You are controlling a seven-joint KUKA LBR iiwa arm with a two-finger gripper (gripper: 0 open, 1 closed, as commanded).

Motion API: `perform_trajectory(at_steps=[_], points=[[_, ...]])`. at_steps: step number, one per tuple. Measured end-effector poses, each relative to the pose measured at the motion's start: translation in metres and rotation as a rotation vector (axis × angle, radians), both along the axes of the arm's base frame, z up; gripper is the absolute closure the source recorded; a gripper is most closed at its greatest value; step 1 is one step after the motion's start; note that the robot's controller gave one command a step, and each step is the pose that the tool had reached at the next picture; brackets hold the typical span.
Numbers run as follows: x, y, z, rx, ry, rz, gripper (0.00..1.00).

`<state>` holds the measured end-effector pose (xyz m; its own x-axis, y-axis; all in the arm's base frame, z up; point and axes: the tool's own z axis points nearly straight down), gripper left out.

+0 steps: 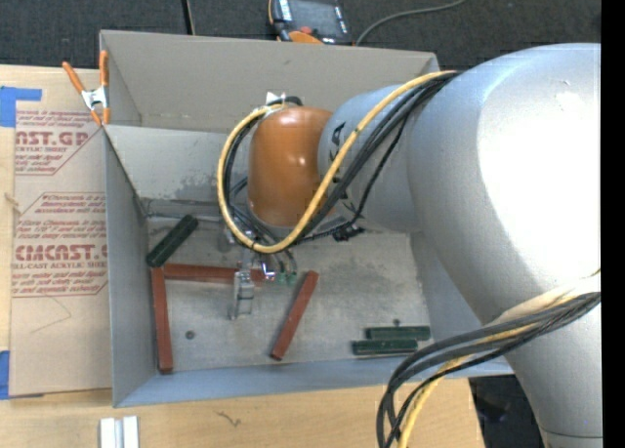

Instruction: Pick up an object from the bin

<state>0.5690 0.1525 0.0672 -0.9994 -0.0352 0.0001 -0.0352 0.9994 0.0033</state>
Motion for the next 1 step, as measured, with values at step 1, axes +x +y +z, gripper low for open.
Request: perform_trajectory(at_steps=[1], points=[[0.0011, -0.0037, 0.0031, -0.002, -0.001, -0.005, 1.00]])
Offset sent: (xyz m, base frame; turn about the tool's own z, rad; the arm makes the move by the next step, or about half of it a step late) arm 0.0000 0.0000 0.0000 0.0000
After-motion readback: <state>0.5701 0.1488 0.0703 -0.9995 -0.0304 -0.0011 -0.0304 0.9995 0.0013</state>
